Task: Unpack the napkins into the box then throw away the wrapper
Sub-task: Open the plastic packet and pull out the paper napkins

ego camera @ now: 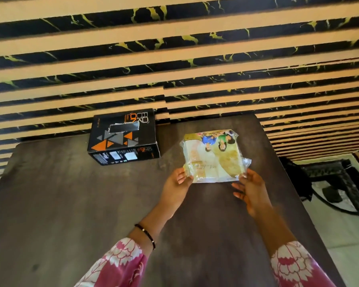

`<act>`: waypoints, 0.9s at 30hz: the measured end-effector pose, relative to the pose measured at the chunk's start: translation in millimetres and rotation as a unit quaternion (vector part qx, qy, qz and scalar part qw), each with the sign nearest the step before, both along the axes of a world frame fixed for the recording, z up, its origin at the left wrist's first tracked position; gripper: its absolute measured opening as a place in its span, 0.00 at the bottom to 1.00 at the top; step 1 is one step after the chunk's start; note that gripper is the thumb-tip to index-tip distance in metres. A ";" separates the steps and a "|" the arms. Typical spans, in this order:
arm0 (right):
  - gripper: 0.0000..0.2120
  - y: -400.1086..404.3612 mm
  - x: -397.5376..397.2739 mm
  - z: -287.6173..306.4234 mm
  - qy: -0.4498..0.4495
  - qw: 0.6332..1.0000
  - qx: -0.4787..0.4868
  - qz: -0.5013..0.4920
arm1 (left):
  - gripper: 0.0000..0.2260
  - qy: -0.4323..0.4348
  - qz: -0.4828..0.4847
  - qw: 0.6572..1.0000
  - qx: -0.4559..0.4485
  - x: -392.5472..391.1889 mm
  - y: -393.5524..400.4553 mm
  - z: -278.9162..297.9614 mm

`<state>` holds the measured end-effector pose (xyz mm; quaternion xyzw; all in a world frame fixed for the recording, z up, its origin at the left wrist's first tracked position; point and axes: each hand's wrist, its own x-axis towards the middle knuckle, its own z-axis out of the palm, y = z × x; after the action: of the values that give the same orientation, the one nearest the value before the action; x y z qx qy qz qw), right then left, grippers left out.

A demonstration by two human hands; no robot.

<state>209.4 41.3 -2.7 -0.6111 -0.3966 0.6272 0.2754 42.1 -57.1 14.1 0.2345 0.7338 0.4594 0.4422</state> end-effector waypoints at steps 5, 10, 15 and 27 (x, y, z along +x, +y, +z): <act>0.09 -64.5 24.6 -1.9 -0.007 0.999 -0.002 0.034 | 0.15 -0.006 -0.007 1.000 0.006 8.6 -70.8 -4.7; 0.09 -122.6 48.0 -0.3 0.002 0.998 -0.019 0.059 | 0.12 0.000 -0.050 0.999 0.015 21.4 -136.6 -7.2; 0.13 -162.1 77.5 -4.4 -0.032 0.993 -0.011 0.117 | 0.10 -0.014 -0.059 0.997 0.049 33.8 -189.2 -15.8; 0.19 -149.7 38.6 26.7 -0.322 0.712 0.446 0.436 | 0.37 0.426 -0.292 0.856 -0.024 40.1 -148.4 -11.5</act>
<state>247.9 -108.4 23.9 -0.3407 -0.9176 0.1932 0.0676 82.3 -205.5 2.6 0.5998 0.7594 0.1465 0.2052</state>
